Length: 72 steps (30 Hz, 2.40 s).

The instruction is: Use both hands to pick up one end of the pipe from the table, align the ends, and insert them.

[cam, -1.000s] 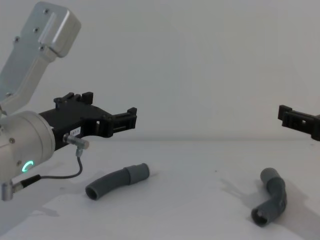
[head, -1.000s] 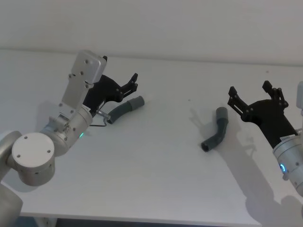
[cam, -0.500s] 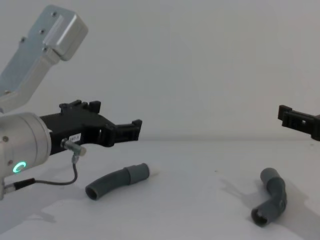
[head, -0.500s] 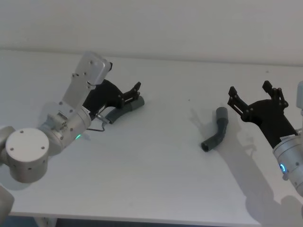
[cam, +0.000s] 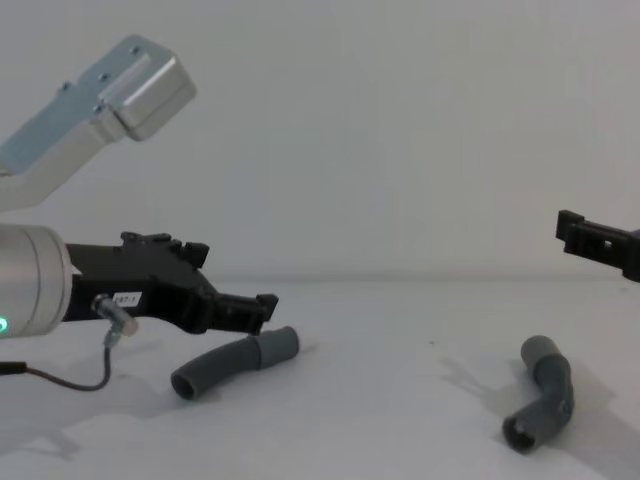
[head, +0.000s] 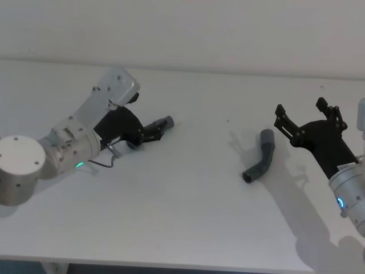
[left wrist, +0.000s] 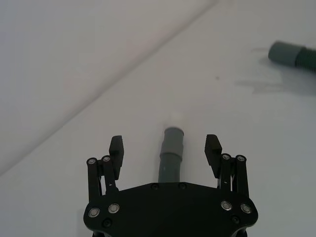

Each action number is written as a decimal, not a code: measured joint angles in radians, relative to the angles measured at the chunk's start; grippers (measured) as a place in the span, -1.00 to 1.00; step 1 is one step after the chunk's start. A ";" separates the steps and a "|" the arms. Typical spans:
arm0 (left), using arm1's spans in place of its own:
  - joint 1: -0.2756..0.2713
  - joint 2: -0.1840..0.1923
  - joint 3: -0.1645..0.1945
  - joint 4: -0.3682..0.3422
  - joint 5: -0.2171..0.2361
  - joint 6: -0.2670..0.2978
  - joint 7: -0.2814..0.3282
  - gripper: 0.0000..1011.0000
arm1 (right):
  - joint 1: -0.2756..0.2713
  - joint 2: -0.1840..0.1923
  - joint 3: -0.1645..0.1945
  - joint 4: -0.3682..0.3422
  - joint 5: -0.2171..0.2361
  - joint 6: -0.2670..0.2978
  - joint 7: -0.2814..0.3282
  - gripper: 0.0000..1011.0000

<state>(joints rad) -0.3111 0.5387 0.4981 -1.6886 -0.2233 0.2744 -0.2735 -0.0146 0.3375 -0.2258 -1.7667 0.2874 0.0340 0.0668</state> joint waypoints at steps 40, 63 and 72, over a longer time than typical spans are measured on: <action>-0.191 -0.063 0.049 0.259 0.001 0.082 -0.226 0.98 | 0.000 0.000 0.000 0.000 0.000 0.000 0.000 0.98; -0.234 -0.132 0.056 0.351 -0.005 0.103 -0.250 0.98 | 0.000 0.000 0.000 0.000 0.000 0.000 0.000 0.98; -0.253 -0.152 0.066 0.380 -0.007 0.112 -0.257 0.98 | 0.000 0.000 0.000 0.000 0.000 0.000 0.000 0.98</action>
<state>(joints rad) -0.5641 0.3869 0.5645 -1.3082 -0.2299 0.3860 -0.5306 -0.0147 0.3375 -0.2258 -1.7668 0.2874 0.0340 0.0668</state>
